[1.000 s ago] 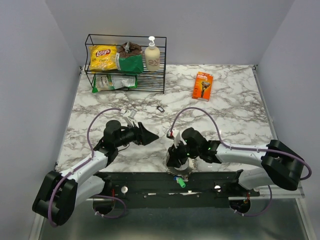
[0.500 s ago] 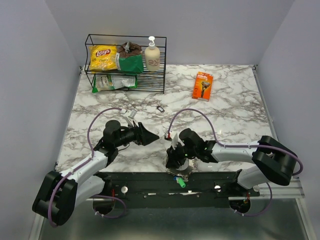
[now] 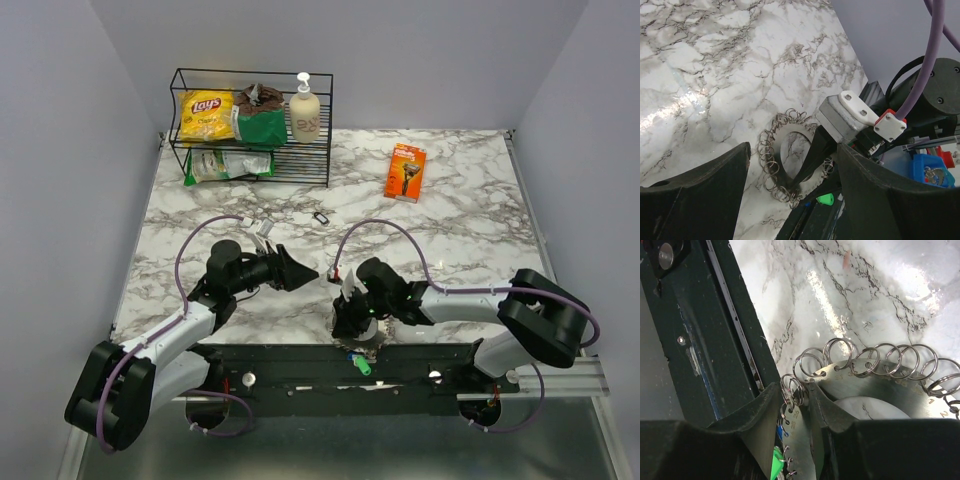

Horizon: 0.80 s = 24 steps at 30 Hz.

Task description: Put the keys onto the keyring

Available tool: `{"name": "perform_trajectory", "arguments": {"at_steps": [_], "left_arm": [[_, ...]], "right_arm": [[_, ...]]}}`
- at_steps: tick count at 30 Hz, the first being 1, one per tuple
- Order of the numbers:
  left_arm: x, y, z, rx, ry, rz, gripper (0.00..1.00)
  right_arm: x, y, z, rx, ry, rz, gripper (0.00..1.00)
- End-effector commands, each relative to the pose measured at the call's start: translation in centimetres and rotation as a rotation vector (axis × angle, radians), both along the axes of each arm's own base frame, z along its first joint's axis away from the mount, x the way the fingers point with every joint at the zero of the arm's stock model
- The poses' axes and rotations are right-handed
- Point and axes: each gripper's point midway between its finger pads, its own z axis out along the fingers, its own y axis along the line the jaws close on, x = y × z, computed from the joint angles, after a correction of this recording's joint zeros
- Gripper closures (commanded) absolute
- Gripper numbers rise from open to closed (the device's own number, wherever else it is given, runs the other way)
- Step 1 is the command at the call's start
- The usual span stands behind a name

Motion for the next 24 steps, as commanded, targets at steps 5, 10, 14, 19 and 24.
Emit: {"name": "perform_trajectory", "arguments": {"at_steps": [5, 10, 14, 19, 24], "left_arm": [[-0.4, -0.1, 0.5, -0.011, -0.040, -0.036, 0.21], [-0.4, -0.1, 0.8, -0.015, -0.051, -0.035, 0.22], [-0.3, -0.1, 1.3, -0.012, -0.067, -0.038, 0.22], [-0.4, 0.0, 1.8, -0.007, -0.091, -0.039, 0.23], [-0.8, -0.1, 2.8, -0.019, -0.122, -0.064, 0.25]], "right_arm": [[-0.4, 0.3, -0.3, -0.007, 0.009, 0.037, 0.68], [-0.5, 0.3, -0.2, -0.007, 0.011, 0.048, 0.83], [-0.6, 0.4, 0.6, 0.014, 0.002, 0.061, 0.99], [-0.4, 0.8, 3.0, 0.069, -0.043, 0.069, 0.99], [0.5, 1.0, 7.0, 0.157, -0.139, 0.040, 0.99]]}}
